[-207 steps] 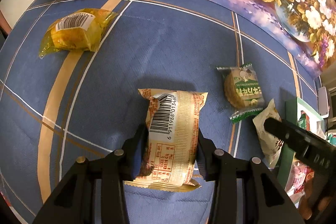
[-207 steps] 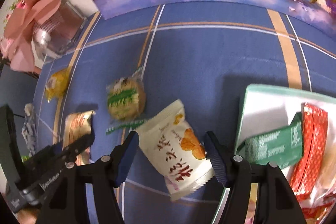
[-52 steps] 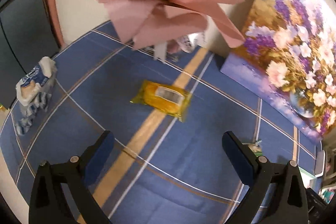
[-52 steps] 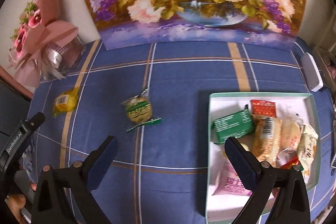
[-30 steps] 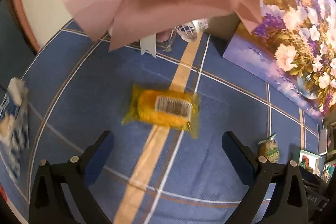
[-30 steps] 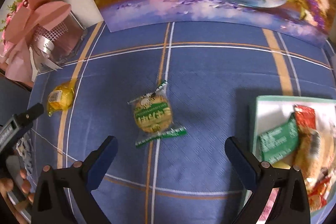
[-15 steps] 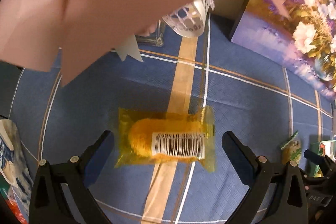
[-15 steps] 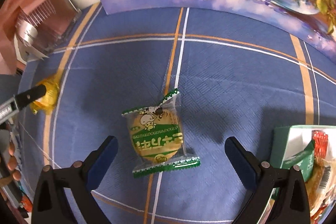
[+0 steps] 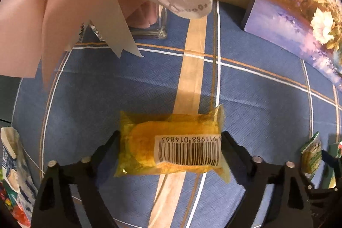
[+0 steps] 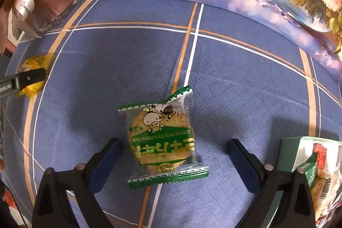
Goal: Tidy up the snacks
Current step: 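Grasp the yellow cake pack with the left tool while the right tool grasps the green cookie, then carry the yellow cake pack with the left tool while the right tool carries the cookie over the tray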
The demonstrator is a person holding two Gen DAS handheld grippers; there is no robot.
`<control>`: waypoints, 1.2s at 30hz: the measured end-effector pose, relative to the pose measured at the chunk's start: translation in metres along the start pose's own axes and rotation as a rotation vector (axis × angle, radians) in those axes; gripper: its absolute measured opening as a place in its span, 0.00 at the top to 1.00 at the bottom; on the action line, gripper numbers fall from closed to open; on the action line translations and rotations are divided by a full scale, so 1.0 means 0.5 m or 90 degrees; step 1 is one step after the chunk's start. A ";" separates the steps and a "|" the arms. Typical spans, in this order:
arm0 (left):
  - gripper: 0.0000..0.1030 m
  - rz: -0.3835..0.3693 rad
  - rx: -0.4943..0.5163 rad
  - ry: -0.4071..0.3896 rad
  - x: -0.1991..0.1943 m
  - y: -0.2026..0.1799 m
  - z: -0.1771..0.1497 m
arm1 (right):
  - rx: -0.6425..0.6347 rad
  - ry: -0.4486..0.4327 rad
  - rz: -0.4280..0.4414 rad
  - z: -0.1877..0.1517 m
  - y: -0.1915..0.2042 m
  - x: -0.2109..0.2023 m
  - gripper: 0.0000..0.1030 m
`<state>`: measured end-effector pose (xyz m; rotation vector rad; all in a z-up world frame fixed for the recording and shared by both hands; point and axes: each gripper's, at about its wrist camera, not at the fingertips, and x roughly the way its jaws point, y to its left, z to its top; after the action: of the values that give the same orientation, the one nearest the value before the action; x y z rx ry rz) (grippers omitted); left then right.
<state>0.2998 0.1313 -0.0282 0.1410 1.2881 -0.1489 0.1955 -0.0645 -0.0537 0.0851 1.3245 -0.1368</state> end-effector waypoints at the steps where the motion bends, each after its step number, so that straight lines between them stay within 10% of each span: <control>1: 0.17 0.003 0.003 -0.002 -0.001 -0.006 -0.002 | -0.003 -0.005 0.000 -0.004 0.001 -0.005 0.13; 7: 0.21 0.002 -0.008 0.002 -0.008 -0.022 -0.022 | -0.005 -0.020 0.004 -0.027 0.004 -0.031 0.49; 21: 0.21 -0.101 -0.104 -0.033 -0.111 -0.071 -0.155 | 0.022 -0.062 0.035 -0.100 -0.011 -0.132 0.49; 36: 0.21 -0.155 -0.051 -0.153 -0.374 -0.193 -0.201 | 0.084 -0.140 0.049 -0.200 -0.094 -0.323 0.49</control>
<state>0.1360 0.0614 0.1223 -0.1001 1.0666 -0.3129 0.0541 -0.0887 0.0796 0.2267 1.0905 -0.1644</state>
